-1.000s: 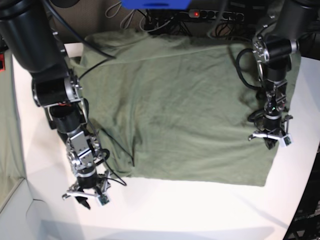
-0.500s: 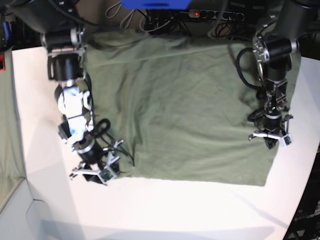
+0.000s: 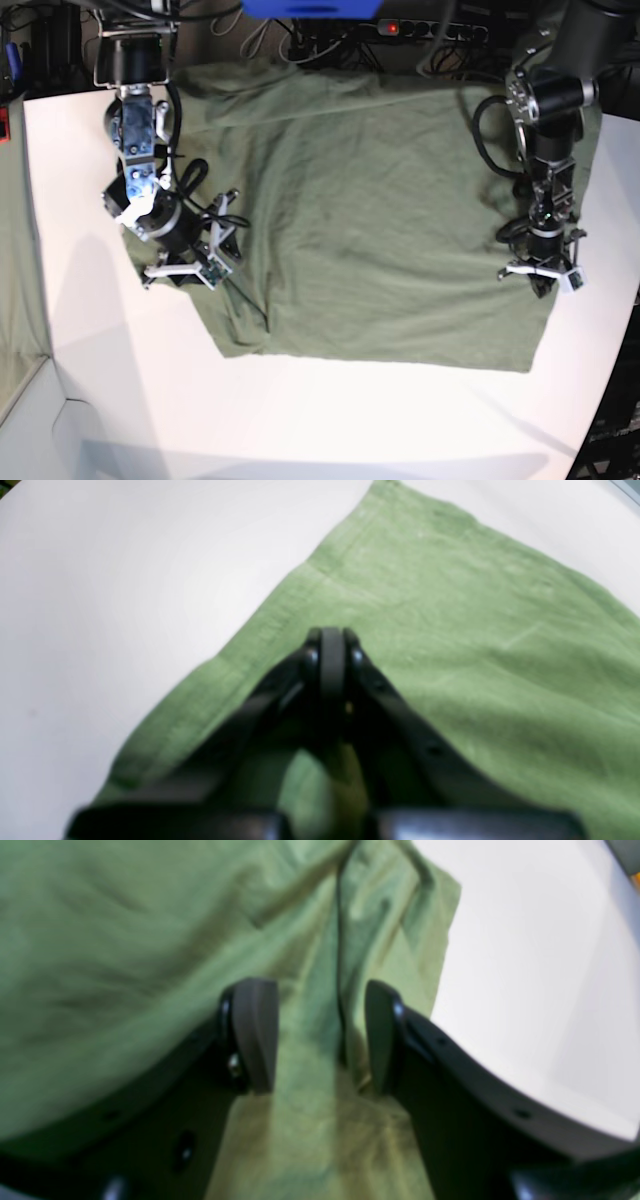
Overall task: Layout the t-shirt on the table in an organized manner, then fold the t-shirt properly
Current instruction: 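Grasp the shirt's side edge with the right gripper and pull outward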
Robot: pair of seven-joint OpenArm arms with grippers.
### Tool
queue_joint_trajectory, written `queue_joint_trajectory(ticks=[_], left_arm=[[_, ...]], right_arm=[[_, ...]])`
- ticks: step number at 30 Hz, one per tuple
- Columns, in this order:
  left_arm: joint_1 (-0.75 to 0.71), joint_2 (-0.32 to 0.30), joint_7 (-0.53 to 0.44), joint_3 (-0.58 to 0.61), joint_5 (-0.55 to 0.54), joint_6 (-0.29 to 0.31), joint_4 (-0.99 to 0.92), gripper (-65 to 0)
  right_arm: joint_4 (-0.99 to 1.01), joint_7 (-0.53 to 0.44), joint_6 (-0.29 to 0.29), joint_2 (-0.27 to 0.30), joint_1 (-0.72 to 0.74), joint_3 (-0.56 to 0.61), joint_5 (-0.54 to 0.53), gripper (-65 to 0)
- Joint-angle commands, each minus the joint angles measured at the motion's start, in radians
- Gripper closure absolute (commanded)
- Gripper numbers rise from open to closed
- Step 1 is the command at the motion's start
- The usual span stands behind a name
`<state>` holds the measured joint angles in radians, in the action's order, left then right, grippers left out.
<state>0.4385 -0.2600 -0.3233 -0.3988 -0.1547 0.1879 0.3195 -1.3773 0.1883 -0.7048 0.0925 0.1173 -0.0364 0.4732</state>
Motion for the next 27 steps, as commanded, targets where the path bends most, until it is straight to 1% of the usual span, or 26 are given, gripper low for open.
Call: queue_joint_trajectory(ticks=[1,4,5,6,8,9,10,11,12,13,14,16,18,19,22,27], left_arm=[[-0.025,0.0,0.16,-0.002,0.017,-0.04,-0.023,0.0],[-0.027,0.001,0.16,-0.004,0.017,-0.04,-0.023,0.0],[-0.027,0.001,0.16,-0.004,0.017,-0.04,-0.023,0.0],[-0.027,0.003,0.16,-0.004,0.017,-0.04,-0.023,0.0],[-0.027,0.003,0.16,-0.002,0.017,-0.04,-0.023,0.0],[-0.027,0.003,0.161,-0.002,0.017,-0.04,-0.023,0.0],[-0.027,0.003,0.161,-0.002,0.017,-0.04,-0.023,0.0],[-0.027,0.003,0.161,-0.002,0.017,-0.04,-0.023,0.0],[-0.027,0.003,0.163,-0.002,0.017,-0.04,-0.023,0.0],[-0.027,0.003,0.163,-0.002,0.017,-0.04,-0.023,0.0],[-0.027,0.003,0.163,-0.002,0.017,-0.04,-0.023,0.0],[-0.027,0.001,0.164,-0.002,0.017,-0.04,-0.023,0.0],[-0.027,0.001,0.164,-0.002,0.017,-0.04,-0.023,0.0],[-0.027,0.001,0.164,-0.001,0.017,-0.04,-0.023,0.0],[-0.027,0.003,0.164,0.001,0.017,-0.04,-0.023,0.0],[-0.023,0.003,0.163,0.001,0.017,-0.04,-0.023,0.0]], right_arm=[[0.011,-0.019,0.007,0.019,0.034,-0.003,-0.011,-25.4],[0.129,-0.02,0.007,0.028,0.106,-0.003,-0.009,-25.4],[0.177,-0.022,0.047,0.031,0.14,-0.003,-0.008,-25.4],[0.23,-0.029,0.133,0.043,0.175,-0.007,-0.008,-25.4],[0.338,-0.091,0.362,0.057,0.247,-0.015,-0.008,-25.4],[0.379,-0.141,0.509,0.066,0.282,-0.015,-0.008,-25.4],[0.408,-0.186,0.638,0.082,0.302,-0.015,-0.008,-25.8],[0.43,-0.23,0.745,0.094,0.316,-0.012,-0.008,-25.9],[0.447,-0.275,0.836,0.105,0.325,-0.009,-0.008,-26.0],[0.459,-0.321,0.899,0.114,0.338,-0.009,-0.008,-26.0],[0.462,-0.355,0.922,0.122,0.347,-0.009,-0.008,-26.0],[0.461,-0.401,0.914,0.129,0.353,-0.015,-0.008,-26.0],[0.461,-0.424,0.885,0.134,0.351,-0.015,-0.008,-26.0],[0.461,-0.431,0.856,0.134,0.35,-0.015,-0.008,-26.0],[0.461,-0.427,0.793,0.131,0.333,-0.017,-0.008,-26.0],[0.401,-0.427,0.73,0.128,0.258,-0.017,-0.008,-25.9]])
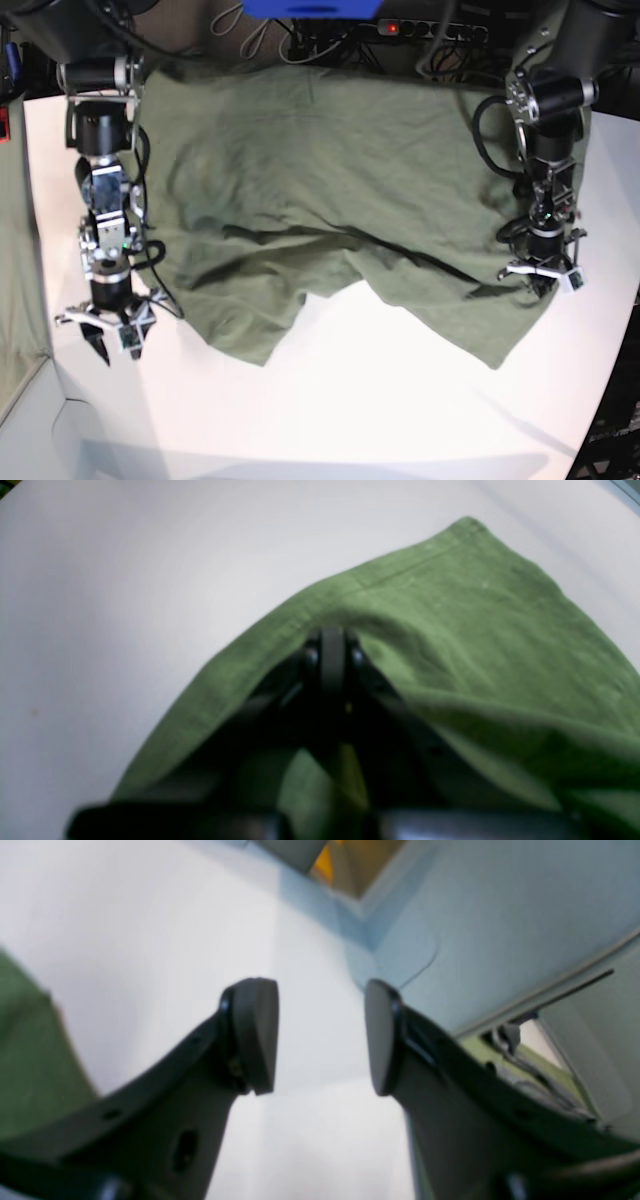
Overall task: Layout the t-shirt on the table in an organized manner, then fold the t-shirt properly
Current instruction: 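Grasp the shirt's side edge with the right gripper and pull outward, then pull the shirt taut between both grippers, then release both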
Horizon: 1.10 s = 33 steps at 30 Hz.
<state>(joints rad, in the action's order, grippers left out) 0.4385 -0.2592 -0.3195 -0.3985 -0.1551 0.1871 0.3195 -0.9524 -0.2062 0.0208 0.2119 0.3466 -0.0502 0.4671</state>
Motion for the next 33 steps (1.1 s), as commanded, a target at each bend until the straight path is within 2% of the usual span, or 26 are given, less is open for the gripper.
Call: queue_joint_trajectory(ticks=[1,3,7,10,13,19,25,26,28,31,33], left_arm=[[-0.023,0.002,0.158,0.0,0.018,-0.039,-0.023,0.0],[-0.023,0.002,0.158,0.0,0.018,-0.039,-0.023,0.0],[-0.022,0.002,0.156,-0.001,0.018,-0.039,-0.018,0.0],[-0.025,0.004,0.162,-0.003,0.018,-0.039,0.033,0.0],[-0.028,0.004,0.164,0.0,0.018,-0.039,0.059,0.0],[-0.028,0.004,0.165,-0.004,0.018,-0.039,0.068,0.0],[-0.031,0.004,0.168,-0.006,0.018,-0.039,0.068,0.0],[-0.033,0.004,0.182,-0.006,0.018,-0.039,0.068,0.0],[-0.04,0.004,0.217,-0.006,0.007,-0.039,0.071,0.0],[-0.053,0.004,0.259,-0.006,-0.084,-0.039,0.122,0.0],[-0.079,0.001,0.286,0.0,-0.154,-0.039,0.174,0.0]], right_arm=[[-0.043,-0.032,-0.014,0.005,0.01,-0.003,-0.001,-25.9],[-0.08,-0.032,-0.057,-0.015,-0.034,-0.003,-0.003,-25.9],[-0.164,-0.031,-0.178,-0.056,-0.117,-0.003,-0.003,-25.6],[-0.202,-0.031,-0.224,-0.101,-0.152,-0.003,-0.003,-25.6],[-0.195,-0.016,-0.241,-0.13,-0.156,-0.003,-0.003,-25.6],[-0.142,0.199,-0.243,-0.118,-0.154,-0.01,-0.003,-25.8],[-0.175,0.429,-0.246,-0.084,-0.179,-0.106,-0.001,-25.6],[-0.201,0.471,-0.261,-0.065,-0.188,-0.127,-0.001,-25.6],[-0.248,0.526,-0.327,-0.052,-0.206,-0.153,-0.003,-25.5],[-0.357,0.543,-0.46,-0.055,-0.257,-0.191,-0.003,-25.5],[-0.411,0.543,-0.496,-0.056,-0.284,-0.195,-0.003,-25.5]])
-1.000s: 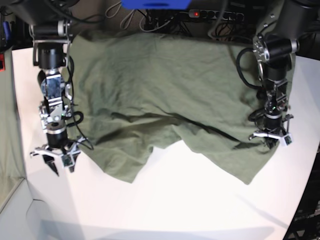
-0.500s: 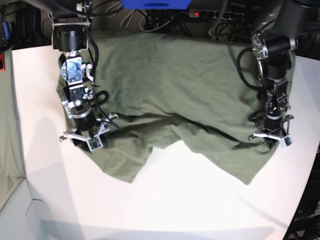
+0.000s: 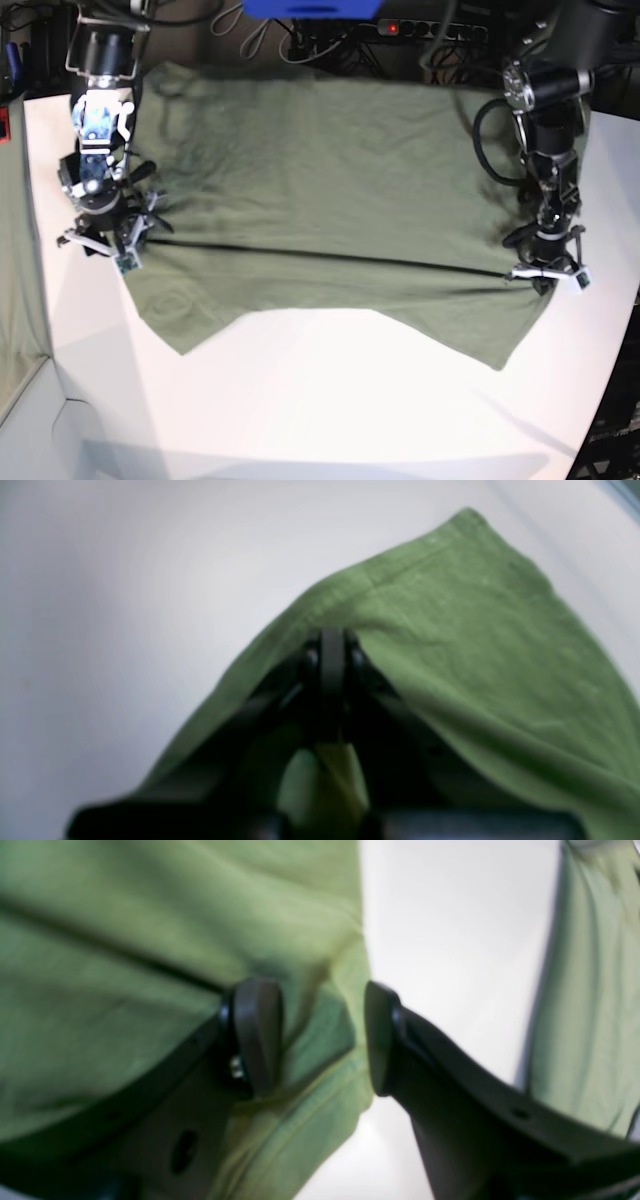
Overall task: Layout the t-shirt on the table in an organized manner, then fold the t-shirt properly
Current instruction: 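Pull the shirt taut between both grippers, then release both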
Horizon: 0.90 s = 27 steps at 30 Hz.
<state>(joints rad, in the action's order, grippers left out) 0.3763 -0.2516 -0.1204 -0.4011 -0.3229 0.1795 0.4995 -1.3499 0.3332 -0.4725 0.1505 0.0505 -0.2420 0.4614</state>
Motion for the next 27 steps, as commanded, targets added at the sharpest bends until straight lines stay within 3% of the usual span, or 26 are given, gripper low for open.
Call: queue_joint_trajectory(ticks=[1,6,11,15,19,24,27], left_arm=[[-0.027,-0.007,0.107,0.004,-0.022,-0.031,0.037,0.0],[-0.078,-0.005,0.213,0.006,-0.164,-0.031,0.333,0.0],[-0.01,0.021,0.225,0.028,-0.186,-0.031,0.445,0.0],[0.095,0.027,0.221,0.155,-0.149,-0.031,0.301,0.0],[0.231,0.045,0.212,0.281,-0.103,-0.031,0.028,0.0],[0.27,0.054,0.009,0.296,-0.097,-0.042,-0.212,0.0],[0.257,0.015,-0.083,0.299,-0.095,-0.042,-0.301,0.0]], right_arm=[[-0.03,0.004,-0.004,0.005,-0.001,-0.003,0.003,-25.5],[-0.049,0.002,-0.005,-0.016,-0.008,-0.001,0.003,-25.5],[-0.047,0.002,-0.005,-0.018,-0.01,-0.001,0.003,-25.5],[-0.049,0.002,-0.005,-0.018,-0.014,-0.001,0.003,-25.5],[-0.055,0.002,-0.005,-0.016,-0.016,-0.004,0.003,-25.5],[-0.081,0.002,-0.007,-0.012,-0.039,-0.004,0.004,-25.5],[-0.115,0.002,-0.007,0.005,-0.074,-0.006,0.004,-25.5]])
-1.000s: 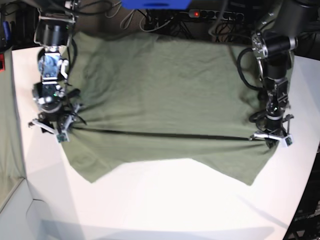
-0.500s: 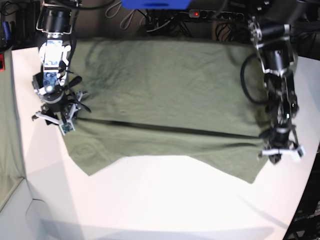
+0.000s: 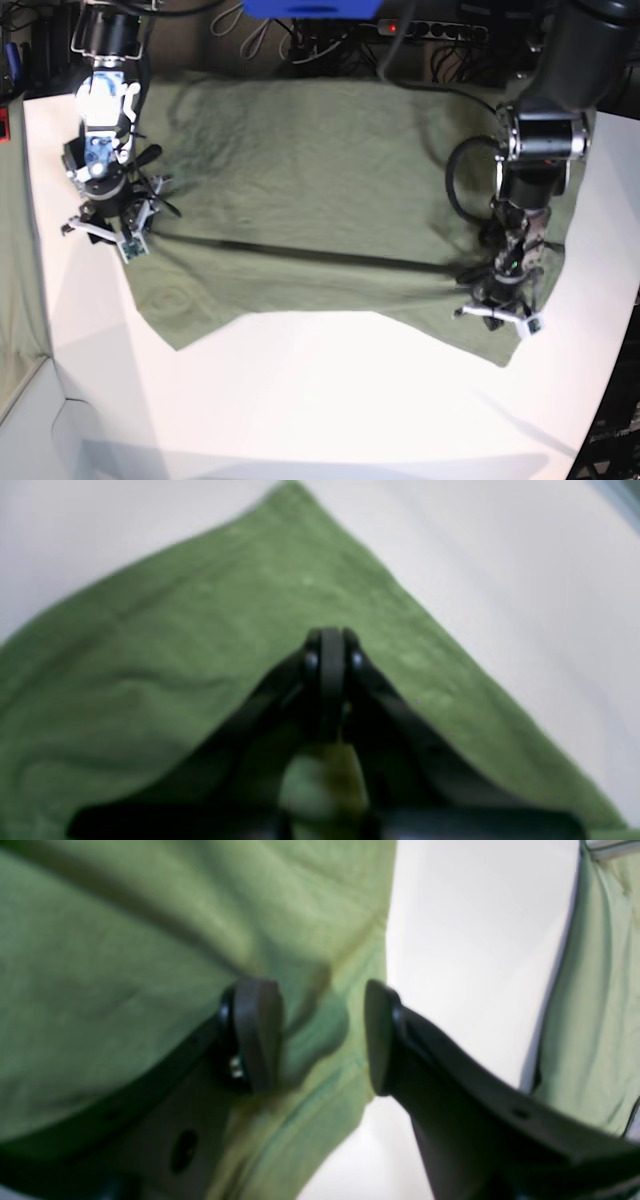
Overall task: Layout the t-shirt on the table in an organized manner, then fold the t-shirt properly
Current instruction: 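Pull the shirt taut between both grippers, then release both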
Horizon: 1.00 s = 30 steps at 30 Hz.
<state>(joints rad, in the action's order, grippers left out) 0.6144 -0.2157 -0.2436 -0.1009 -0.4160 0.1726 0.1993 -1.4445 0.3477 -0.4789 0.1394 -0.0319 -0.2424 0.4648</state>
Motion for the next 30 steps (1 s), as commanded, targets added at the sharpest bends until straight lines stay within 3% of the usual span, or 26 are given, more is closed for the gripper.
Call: queue_joint_trajectory(ticks=[1,7,11,14,16,24,30], left_arm=[[0.009,-0.037,0.037,-0.001,-0.002,-0.035,-0.013,0.0],[-0.058,-0.115,0.031,-0.01,-0.013,-0.035,-0.011,0.0],[-0.093,-0.129,0.034,-0.012,-0.013,-0.029,0.01,0.0],[-0.144,-0.123,0.036,-0.012,-0.013,-0.032,0.099,0.0],[-0.173,-0.12,0.037,-0.012,-0.013,-0.034,0.174,0.0],[-0.195,-0.081,0.132,-0.012,-0.013,-0.035,0.265,0.0],[-0.195,-0.077,0.131,-0.012,-0.013,-0.035,0.265,0.0]], right_arm=[[-0.029,-0.012,-0.001,0.022,-0.006,-0.005,0.001,-25.5],[-0.038,-0.012,-0.002,0.052,-0.076,-0.002,0.001,-25.5],[-0.045,-0.014,-0.013,0.053,-0.116,-0.001,0.001,-25.5],[-0.094,-0.014,-0.113,0.047,-0.145,-0.001,0.001,-25.4],[-0.152,-0.014,-0.219,0.024,-0.171,-0.001,0.001,-25.4],[-0.39,-0.009,-0.219,0.01,-0.265,0.002,-0.001,-25.4],[-0.47,-0.008,-0.219,0.01,-0.188,-0.007,-0.004,-25.3]])
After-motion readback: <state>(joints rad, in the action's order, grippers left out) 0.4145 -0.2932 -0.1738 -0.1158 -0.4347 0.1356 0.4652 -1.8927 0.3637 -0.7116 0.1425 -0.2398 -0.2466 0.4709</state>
